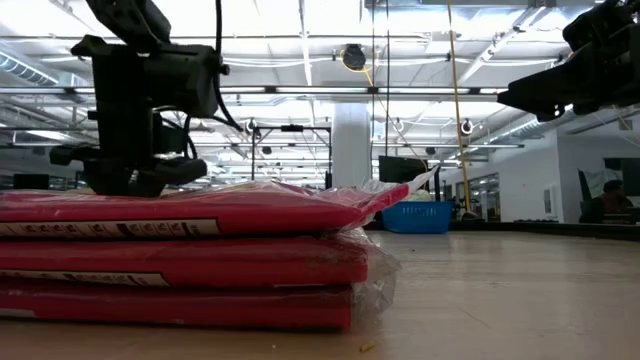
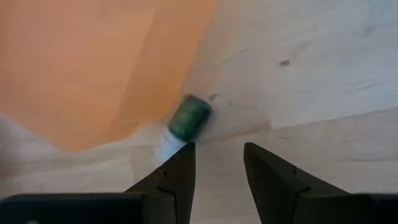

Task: Pick & Place Food Item
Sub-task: Put the green food coloring bottle into the green bin

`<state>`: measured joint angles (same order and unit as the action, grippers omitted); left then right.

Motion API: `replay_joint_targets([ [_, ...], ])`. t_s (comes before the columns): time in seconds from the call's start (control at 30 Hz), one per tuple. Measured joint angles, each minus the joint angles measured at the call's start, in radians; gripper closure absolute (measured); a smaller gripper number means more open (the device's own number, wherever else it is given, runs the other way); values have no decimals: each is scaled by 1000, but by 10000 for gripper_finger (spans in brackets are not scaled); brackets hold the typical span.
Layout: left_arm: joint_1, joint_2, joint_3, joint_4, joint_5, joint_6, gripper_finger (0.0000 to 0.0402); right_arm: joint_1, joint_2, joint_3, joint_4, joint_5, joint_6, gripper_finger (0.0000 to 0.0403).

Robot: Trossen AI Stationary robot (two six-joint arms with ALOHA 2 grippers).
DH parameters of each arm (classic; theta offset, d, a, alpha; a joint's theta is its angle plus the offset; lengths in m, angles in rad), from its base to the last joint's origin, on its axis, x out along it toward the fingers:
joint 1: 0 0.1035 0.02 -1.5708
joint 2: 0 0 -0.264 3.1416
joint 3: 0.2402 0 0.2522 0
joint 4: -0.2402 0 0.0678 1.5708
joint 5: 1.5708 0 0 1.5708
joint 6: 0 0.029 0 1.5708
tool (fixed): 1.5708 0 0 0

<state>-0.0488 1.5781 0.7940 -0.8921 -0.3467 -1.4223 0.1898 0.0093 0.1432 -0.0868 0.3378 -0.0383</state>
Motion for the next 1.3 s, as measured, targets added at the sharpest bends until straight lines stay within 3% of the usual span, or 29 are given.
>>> replay_joint_targets([
  [0.23, 9, -2, 0, -7, 18, 29, 266, 0, 0, 0, 0, 0, 0, 216],
  [0.53, 7, -8, 13, -41, 26, 233, 266, 0, 0, 0, 0, 0, 0, 216],
  [0.83, 7, -9, 13, -107, -44, 265, 266, 0, 0, 0, 0, 0, 0, 216],
  [1.3, 8, -7, 13, -99, -38, 366, 266, 0, 0, 0, 0, 0, 0, 216],
])
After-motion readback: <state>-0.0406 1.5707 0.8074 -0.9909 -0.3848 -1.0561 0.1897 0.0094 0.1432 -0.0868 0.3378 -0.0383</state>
